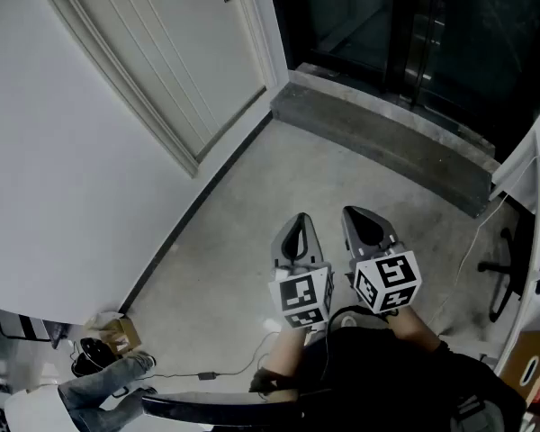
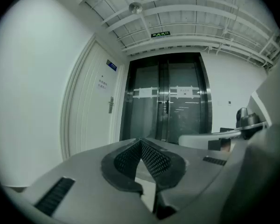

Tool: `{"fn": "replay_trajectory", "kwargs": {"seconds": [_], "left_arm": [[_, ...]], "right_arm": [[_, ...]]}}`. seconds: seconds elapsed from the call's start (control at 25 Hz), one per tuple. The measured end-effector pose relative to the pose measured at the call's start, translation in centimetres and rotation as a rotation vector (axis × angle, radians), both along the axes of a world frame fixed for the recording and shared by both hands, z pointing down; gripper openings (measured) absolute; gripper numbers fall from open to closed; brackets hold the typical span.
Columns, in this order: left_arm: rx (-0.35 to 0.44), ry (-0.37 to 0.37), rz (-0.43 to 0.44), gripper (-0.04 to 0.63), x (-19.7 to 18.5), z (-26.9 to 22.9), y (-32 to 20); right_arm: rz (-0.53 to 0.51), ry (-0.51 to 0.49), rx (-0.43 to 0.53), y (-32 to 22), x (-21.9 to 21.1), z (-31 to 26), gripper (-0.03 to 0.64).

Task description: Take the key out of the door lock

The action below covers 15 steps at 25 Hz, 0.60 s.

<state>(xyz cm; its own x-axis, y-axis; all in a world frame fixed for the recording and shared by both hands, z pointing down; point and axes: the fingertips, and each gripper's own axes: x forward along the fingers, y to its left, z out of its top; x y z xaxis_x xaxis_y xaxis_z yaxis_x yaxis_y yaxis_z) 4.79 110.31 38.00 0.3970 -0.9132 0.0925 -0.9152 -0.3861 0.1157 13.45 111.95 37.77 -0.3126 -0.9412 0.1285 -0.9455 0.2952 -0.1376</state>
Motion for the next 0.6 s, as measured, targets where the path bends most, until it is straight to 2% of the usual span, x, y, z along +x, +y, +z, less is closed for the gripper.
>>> {"fn": "replay_trajectory", "kwargs": {"seconds": [0.24,0.44,0.6], "left_arm": [[-0.012,-0.001,0.008,0.000,0.1,-0.1,0.5],[0.010,-0.001,0.008,0.000,-0.4,-0.3,0.4],[-0.001,0.037,0.018,0.000,-0.9,0.0,0.6]], "right_arm": [[-0.003,-0.002,-0.009,0.4,-0.1,0.2,0.000],[-0.006,-0.004,-0.006,0.3,-0.8,0.1,0.000],[-0.034,-0.031,0.015,0.4,-1.6,0.0,0.002]]}}
